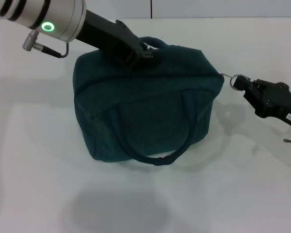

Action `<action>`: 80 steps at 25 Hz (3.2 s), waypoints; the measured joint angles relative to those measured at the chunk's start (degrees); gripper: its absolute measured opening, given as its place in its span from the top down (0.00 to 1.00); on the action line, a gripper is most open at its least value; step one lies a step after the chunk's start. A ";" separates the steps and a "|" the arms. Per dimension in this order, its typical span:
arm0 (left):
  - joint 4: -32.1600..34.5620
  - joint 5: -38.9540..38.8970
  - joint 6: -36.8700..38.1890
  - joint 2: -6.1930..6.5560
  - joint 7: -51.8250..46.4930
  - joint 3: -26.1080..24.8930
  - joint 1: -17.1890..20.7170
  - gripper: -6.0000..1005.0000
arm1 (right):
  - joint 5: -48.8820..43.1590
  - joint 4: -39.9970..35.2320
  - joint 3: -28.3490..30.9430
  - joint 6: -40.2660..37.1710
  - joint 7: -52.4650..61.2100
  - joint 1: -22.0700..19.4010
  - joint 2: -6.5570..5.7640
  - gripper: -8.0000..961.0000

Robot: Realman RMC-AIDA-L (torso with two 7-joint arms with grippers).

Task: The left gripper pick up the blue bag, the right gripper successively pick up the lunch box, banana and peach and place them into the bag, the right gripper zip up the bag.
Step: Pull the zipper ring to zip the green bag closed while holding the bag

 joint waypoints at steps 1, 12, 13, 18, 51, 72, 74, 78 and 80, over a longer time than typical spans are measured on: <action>0.03 -0.07 0.02 0.03 0.01 0.01 0.00 0.94 | -0.01 0.00 -0.09 0.90 -0.01 0.02 0.01 0.97; 0.32 -0.79 0.09 0.19 0.35 -0.11 -0.05 0.95 | -0.40 0.02 -1.93 7.12 0.02 1.10 0.29 0.97; 0.24 -1.27 0.13 0.19 0.46 -0.13 -0.03 0.95 | -0.39 0.04 -2.32 7.38 0.11 1.20 0.32 0.97; -0.69 -5.26 1.70 0.21 0.23 -0.40 0.00 0.94 | -0.06 -0.47 -3.39 7.44 0.12 1.68 0.31 0.97; -4.19 -10.69 4.71 1.47 -0.06 -1.34 -0.08 0.94 | 4.89 -0.68 -12.27 19.07 2.12 6.46 0.25 0.97; -8.06 -10.70 4.32 1.70 4.43 -2.63 0.67 0.93 | 4.16 -0.75 -11.88 1.46 1.63 -5.11 -1.20 0.97; -8.96 -10.63 4.23 1.87 5.23 -2.80 0.34 0.93 | 4.20 -0.76 -11.51 1.26 1.63 -5.44 -1.21 0.97; -9.21 -10.85 3.74 1.62 6.14 -2.81 0.08 0.87 | 4.05 -0.61 -11.29 0.99 1.99 -5.35 -1.21 0.97; -9.00 -11.08 3.07 1.28 6.68 -2.83 0.26 0.81 | 4.03 -0.38 -11.28 0.88 2.24 -5.20 -1.33 0.97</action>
